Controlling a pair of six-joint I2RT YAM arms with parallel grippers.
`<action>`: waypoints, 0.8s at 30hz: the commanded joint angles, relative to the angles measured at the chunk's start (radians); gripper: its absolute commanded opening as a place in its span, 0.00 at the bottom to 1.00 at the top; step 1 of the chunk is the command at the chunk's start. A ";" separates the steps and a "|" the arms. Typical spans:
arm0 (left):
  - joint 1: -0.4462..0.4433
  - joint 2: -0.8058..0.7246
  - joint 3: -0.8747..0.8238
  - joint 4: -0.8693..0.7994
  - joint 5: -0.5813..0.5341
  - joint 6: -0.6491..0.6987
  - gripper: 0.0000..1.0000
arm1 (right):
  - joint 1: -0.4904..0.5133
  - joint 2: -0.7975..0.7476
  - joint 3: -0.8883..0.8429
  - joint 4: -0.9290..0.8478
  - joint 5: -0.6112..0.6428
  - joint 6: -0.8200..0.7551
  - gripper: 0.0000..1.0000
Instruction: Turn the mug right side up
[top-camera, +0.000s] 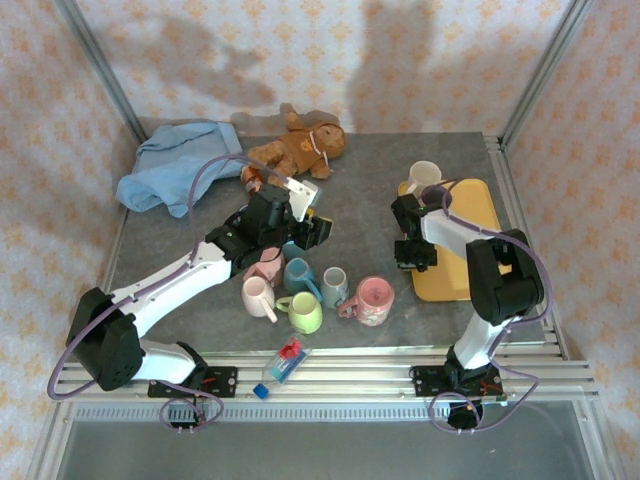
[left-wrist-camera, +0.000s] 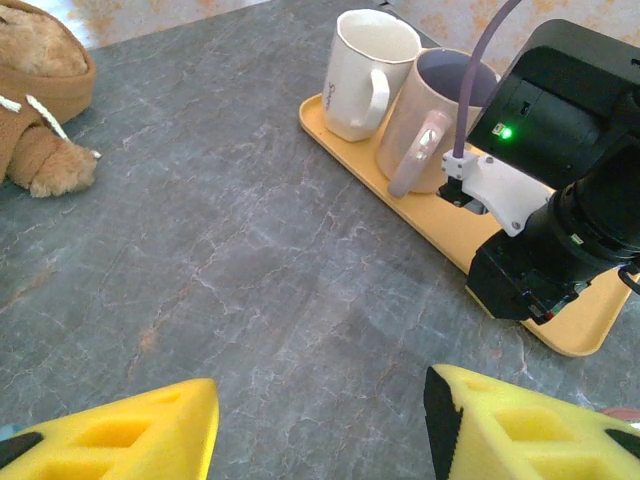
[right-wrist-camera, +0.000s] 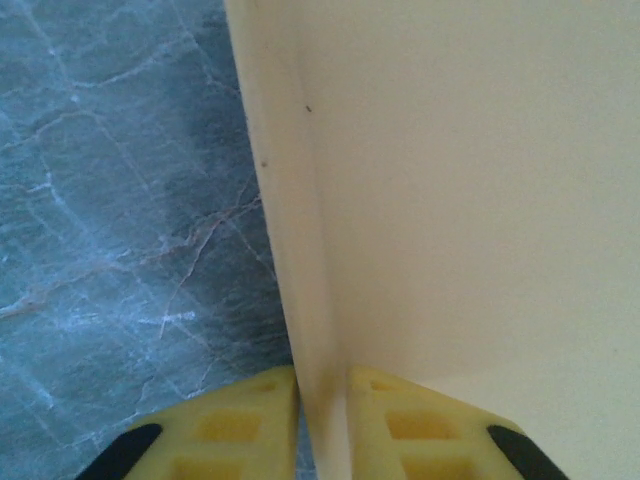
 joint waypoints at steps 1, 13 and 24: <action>0.008 -0.030 -0.004 -0.022 -0.025 0.004 0.57 | 0.008 0.010 0.017 0.017 0.018 -0.004 0.16; 0.010 -0.028 -0.015 -0.016 -0.025 0.003 0.57 | 0.078 0.042 0.078 0.010 -0.039 0.046 0.13; 0.016 -0.051 -0.037 -0.017 -0.026 0.004 0.57 | 0.162 0.184 0.258 0.007 -0.056 0.149 0.18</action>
